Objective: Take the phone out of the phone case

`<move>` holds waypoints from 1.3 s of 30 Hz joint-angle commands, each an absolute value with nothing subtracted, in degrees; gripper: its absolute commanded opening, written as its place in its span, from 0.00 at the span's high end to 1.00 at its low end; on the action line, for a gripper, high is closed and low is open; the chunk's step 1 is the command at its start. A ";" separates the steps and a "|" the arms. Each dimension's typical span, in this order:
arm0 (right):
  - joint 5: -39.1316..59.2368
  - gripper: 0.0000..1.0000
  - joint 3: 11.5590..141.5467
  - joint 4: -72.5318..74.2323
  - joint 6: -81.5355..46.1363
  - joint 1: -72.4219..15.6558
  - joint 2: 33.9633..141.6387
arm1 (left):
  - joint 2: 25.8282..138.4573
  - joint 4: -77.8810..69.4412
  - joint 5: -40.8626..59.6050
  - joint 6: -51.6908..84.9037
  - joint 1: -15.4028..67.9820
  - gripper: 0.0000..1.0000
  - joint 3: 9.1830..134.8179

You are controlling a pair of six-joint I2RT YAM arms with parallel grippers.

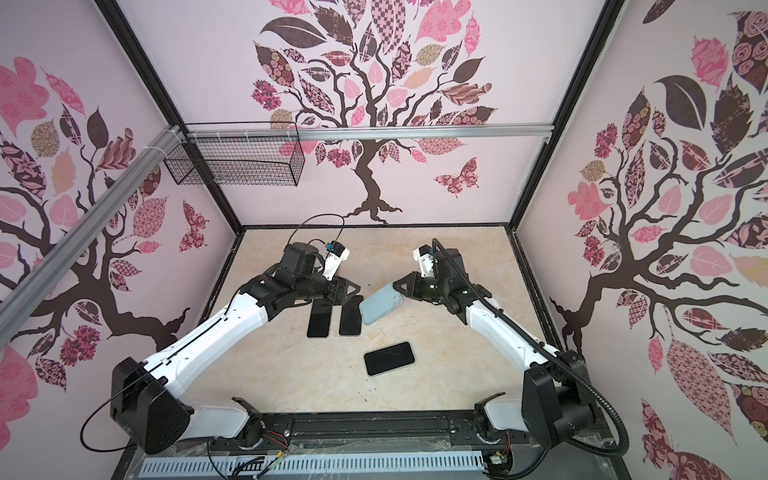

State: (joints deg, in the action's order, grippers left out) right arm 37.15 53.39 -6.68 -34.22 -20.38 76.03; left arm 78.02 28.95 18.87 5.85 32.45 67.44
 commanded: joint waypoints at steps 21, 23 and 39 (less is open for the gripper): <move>54.49 1.00 56.16 -9.17 -36.44 -20.13 73.72 | 83.40 29.04 28.80 -3.69 36.21 0.76 65.70; 54.29 1.00 55.99 -8.79 -36.52 -20.13 73.73 | 83.32 28.98 28.71 -3.75 36.24 0.85 65.71; 18.02 0.01 53.63 -15.75 -33.02 -20.04 72.51 | 89.62 27.69 12.30 10.19 29.77 1.00 70.29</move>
